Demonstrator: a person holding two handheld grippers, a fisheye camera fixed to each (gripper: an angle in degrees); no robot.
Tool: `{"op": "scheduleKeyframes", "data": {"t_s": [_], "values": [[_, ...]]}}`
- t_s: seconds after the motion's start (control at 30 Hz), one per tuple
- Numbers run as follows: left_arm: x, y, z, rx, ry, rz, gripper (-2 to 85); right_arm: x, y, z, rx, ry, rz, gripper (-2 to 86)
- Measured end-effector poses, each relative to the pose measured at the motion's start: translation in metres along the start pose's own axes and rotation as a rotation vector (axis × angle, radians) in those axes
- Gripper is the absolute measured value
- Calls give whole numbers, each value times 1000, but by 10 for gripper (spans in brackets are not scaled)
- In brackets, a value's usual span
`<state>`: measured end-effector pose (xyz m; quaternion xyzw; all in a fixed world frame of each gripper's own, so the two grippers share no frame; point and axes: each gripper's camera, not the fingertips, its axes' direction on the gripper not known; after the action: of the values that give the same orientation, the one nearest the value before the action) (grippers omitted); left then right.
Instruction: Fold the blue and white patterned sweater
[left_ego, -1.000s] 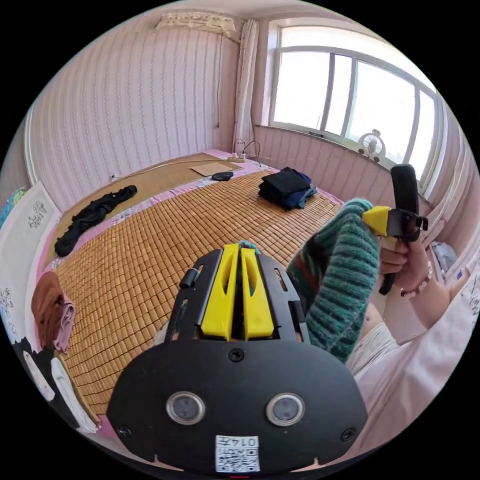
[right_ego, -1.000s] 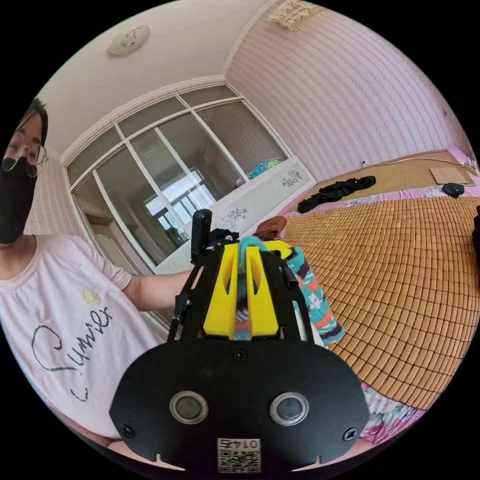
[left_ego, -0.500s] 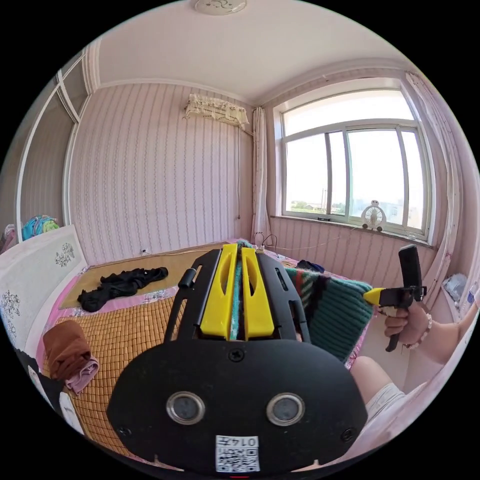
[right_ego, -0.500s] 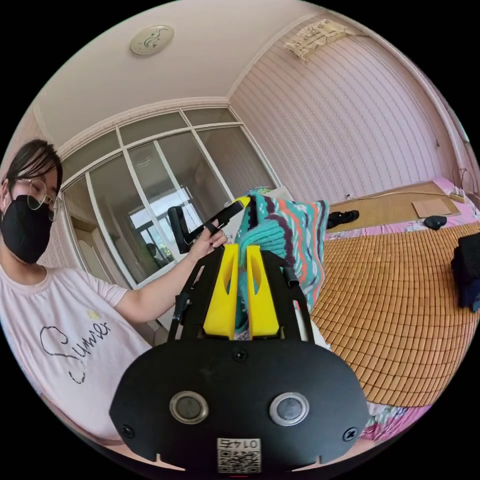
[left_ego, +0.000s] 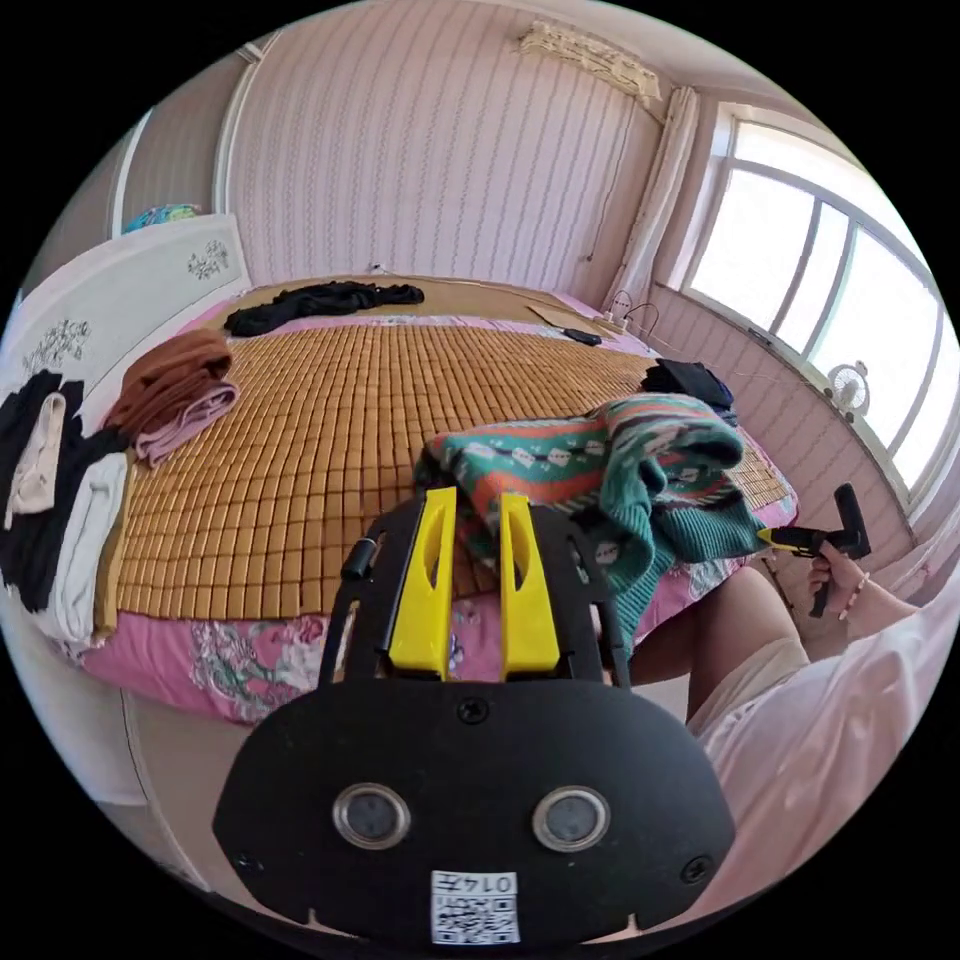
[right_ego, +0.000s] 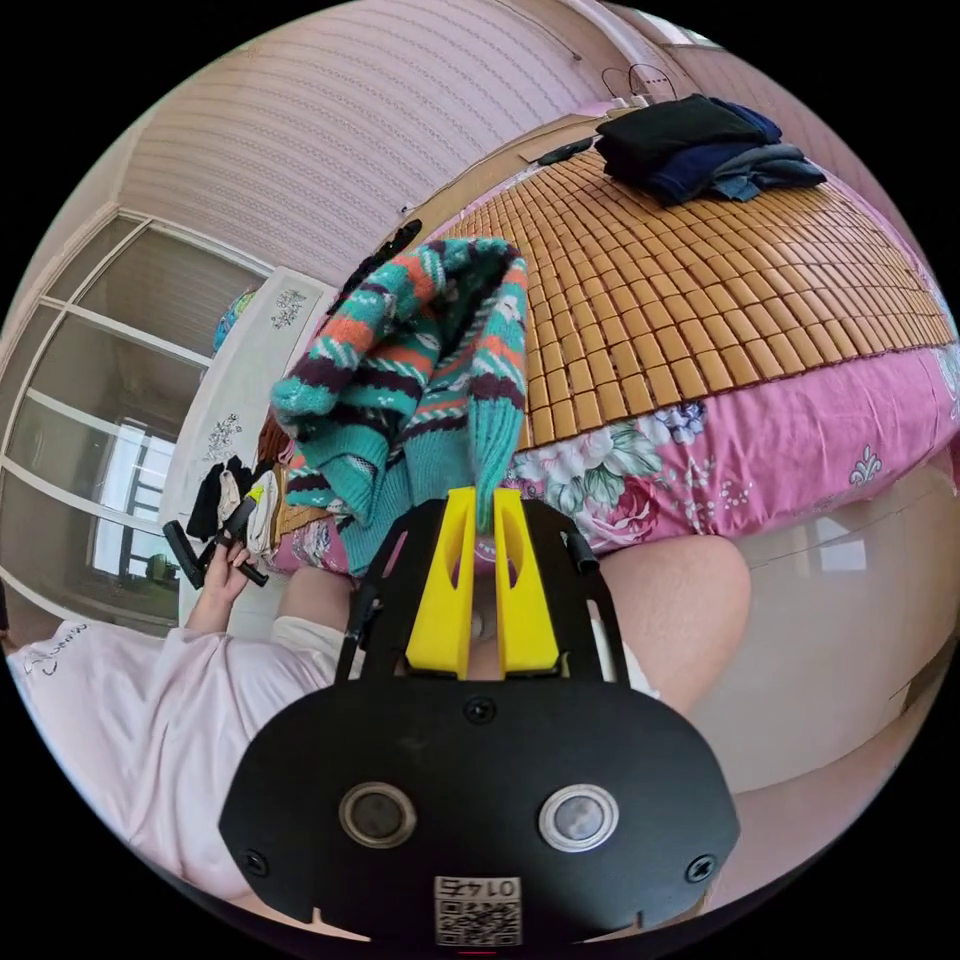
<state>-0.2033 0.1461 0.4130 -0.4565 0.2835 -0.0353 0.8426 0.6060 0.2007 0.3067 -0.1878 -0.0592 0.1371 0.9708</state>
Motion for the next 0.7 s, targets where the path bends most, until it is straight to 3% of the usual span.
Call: {"op": "scheduleKeyframes", "data": {"t_s": [0.07,0.23,0.3,0.37,0.53,0.7], "values": [[-2,8,9,-40,46,-67,109,-2,-7,2,5,-18,15,19],[7,5,48,-83,365,-254,118,-16,-13,7,24,-36,27,19],[1,1,64,-61,415,-318,4,-22,-13,10,20,-30,25,20],[-9,-6,72,-88,486,-377,-4,-28,-12,8,29,-38,9,20],[-14,-26,34,2,387,-174,-9,-46,-11,1,12,-30,-61,25],[-35,-14,19,-15,342,-182,-5,-54,4,-7,28,198,-47,43]]}}
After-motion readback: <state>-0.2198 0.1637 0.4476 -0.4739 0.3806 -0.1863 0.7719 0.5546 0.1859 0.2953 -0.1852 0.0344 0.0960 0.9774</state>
